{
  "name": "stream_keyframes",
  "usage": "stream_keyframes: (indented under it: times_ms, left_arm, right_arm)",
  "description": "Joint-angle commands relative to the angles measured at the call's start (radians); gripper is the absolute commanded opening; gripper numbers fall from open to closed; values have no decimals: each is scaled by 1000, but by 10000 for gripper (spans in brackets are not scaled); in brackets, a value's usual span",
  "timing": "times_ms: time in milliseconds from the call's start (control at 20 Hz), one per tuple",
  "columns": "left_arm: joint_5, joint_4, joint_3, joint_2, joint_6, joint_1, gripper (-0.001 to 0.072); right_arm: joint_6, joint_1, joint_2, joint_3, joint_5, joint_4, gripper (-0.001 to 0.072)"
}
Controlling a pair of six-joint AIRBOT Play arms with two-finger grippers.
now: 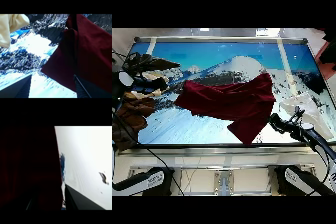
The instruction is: Fold the shirts.
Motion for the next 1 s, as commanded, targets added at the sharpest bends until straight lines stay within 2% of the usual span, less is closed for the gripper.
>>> stream_keyframes:
  times_ms: [0,200,550,600,650,850,950]
  left_arm:
    - [3,-15,-3,1,21,1,599]
    - [21,-15,-3,1,21,1,599]
    - [22,-15,-3,0,42,1,599]
    - [21,-15,-3,0,42,1,599]
    - [18,-15,-3,0,42,1,600]
    - [47,1,-26,0,31,2,599]
    - [128,10,-94,-12,-142,3,599]
  right_arm:
    - [12,13,-21,-3,-63,22,368]
    - [22,15,-85,-3,-19,90,368]
    - [-177,15,-121,0,23,306,366]
    - [-179,15,-121,2,24,307,262]
    - [-189,15,-121,2,24,320,41]
    - [-242,15,-111,2,45,369,33]
    - [-247,15,-89,2,59,372,33]
